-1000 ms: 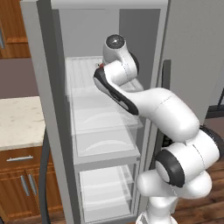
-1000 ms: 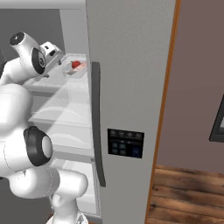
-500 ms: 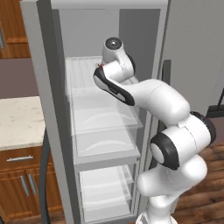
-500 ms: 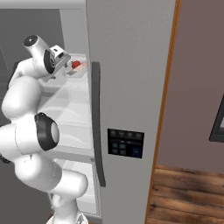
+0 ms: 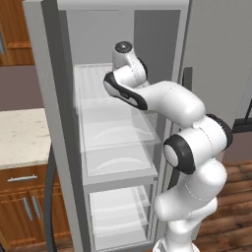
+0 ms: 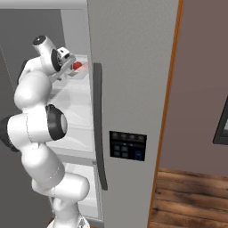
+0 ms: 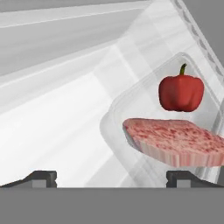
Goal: Place the tupperware containing the steak and bell pepper meal in the microwave. Close the microwave door and press the start button to reheat the meal.
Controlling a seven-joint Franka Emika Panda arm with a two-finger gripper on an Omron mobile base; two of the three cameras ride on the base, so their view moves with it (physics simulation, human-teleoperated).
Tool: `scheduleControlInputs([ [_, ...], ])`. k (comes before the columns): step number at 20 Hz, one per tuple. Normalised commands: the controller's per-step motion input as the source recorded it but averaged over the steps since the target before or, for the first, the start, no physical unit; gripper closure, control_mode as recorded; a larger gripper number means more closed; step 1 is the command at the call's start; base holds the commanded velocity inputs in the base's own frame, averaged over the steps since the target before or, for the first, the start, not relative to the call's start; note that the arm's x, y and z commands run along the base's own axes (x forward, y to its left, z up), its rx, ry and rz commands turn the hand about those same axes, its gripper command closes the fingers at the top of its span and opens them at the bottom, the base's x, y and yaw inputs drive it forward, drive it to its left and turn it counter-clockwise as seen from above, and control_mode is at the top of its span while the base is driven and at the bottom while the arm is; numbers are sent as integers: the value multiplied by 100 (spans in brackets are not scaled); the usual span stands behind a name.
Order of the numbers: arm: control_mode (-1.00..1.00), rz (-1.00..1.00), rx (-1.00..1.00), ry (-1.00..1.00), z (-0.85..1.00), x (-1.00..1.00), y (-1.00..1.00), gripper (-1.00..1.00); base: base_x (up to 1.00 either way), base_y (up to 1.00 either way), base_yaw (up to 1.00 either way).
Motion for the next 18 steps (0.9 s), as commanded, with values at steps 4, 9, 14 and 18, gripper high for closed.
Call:
scheduleControlInputs([
  [4,-100,0,-6,7,-12,24,0,-100,0,0,0],
  [9,-100,0,-8,8,-17,21,0,-100,0,0,0],
  [14,-100,0,-8,7,-12,24,0,-100,0,0,0],
  [18,-100,0,-9,6,-10,25,0,-100,0,0,0],
])
